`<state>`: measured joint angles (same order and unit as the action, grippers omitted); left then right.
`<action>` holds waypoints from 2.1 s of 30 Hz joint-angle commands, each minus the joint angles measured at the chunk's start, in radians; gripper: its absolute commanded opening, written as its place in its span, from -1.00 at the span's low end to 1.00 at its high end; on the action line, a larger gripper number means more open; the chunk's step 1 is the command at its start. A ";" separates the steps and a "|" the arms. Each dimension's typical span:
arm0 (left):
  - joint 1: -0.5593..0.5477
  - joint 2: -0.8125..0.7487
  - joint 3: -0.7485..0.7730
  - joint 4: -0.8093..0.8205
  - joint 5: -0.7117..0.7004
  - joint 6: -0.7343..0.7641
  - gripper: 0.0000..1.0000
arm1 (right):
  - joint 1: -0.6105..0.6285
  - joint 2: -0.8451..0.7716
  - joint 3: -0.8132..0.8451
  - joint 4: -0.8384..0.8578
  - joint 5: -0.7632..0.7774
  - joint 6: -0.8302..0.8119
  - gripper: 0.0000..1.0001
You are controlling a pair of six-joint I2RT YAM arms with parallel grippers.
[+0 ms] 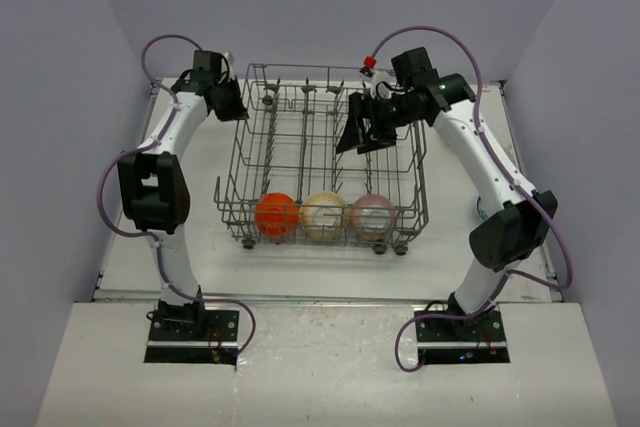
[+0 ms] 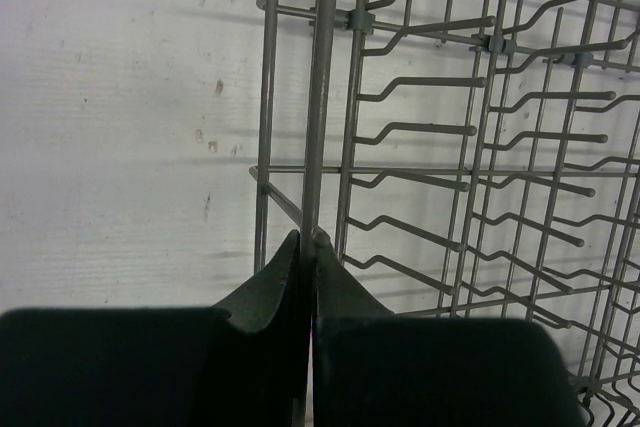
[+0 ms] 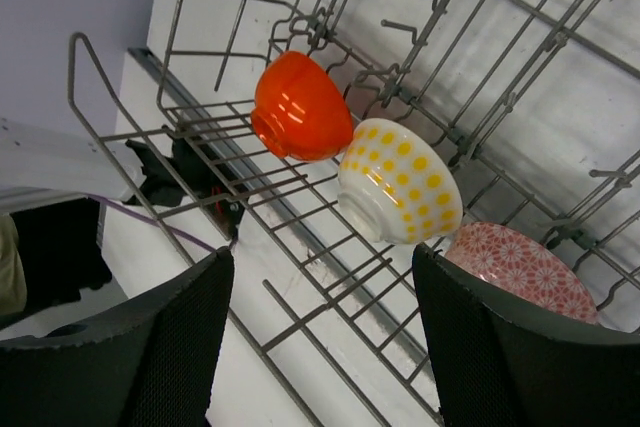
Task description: Unload the bowls from the dish rack
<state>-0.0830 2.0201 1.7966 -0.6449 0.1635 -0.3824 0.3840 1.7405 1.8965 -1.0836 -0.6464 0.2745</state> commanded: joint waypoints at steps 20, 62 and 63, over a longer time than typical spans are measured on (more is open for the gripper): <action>0.023 0.022 -0.026 0.008 -0.045 -0.087 -1.00 | 0.125 0.359 0.056 -0.004 -0.222 -0.164 0.57; 0.026 0.031 -0.080 0.070 -0.024 -0.081 -1.00 | 0.131 0.355 -0.071 0.001 -0.134 -0.185 0.16; 0.026 0.034 -0.077 0.070 -0.024 -0.082 -1.00 | 0.131 0.338 -0.086 0.007 -0.147 -0.184 0.16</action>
<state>-0.0731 1.9987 1.7195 -0.5106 0.2127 -0.4088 0.5072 2.1838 1.8496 -1.0096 -0.7486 0.0902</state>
